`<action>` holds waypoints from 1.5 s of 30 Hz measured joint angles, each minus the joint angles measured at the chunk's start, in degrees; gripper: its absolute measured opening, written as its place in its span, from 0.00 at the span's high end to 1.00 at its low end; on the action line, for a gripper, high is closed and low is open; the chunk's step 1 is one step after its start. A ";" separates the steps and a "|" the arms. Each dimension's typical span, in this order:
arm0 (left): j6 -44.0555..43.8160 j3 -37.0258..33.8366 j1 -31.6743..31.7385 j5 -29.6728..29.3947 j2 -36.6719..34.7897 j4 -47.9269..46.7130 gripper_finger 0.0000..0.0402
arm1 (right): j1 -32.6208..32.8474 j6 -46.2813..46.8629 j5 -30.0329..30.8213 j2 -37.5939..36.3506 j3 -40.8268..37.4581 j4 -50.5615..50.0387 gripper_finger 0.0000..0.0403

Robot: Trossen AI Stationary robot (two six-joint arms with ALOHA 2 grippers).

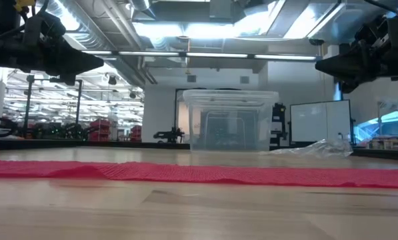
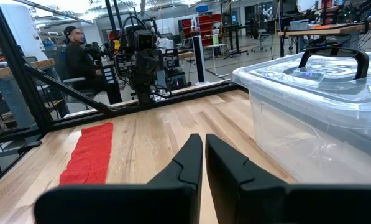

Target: Roll bandage

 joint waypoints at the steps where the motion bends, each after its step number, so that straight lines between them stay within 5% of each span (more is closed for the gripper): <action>1: -0.02 0.00 0.00 -0.02 0.00 0.00 0.99 | 0.00 0.00 0.00 -0.02 -0.02 -0.02 0.94; 28: -0.13 -0.04 -0.02 -0.06 0.02 0.99 0.99 | -0.02 0.00 0.00 0.01 -0.02 -0.02 0.94; 35: -23.20 -0.04 -0.02 -0.37 0.00 15.18 0.99 | 0.01 0.01 0.00 -0.01 0.01 0.01 0.94; 45: -25.66 -0.04 0.02 -4.66 0.02 16.45 0.99 | -0.02 0.04 1.54 -0.02 -0.02 2.04 0.94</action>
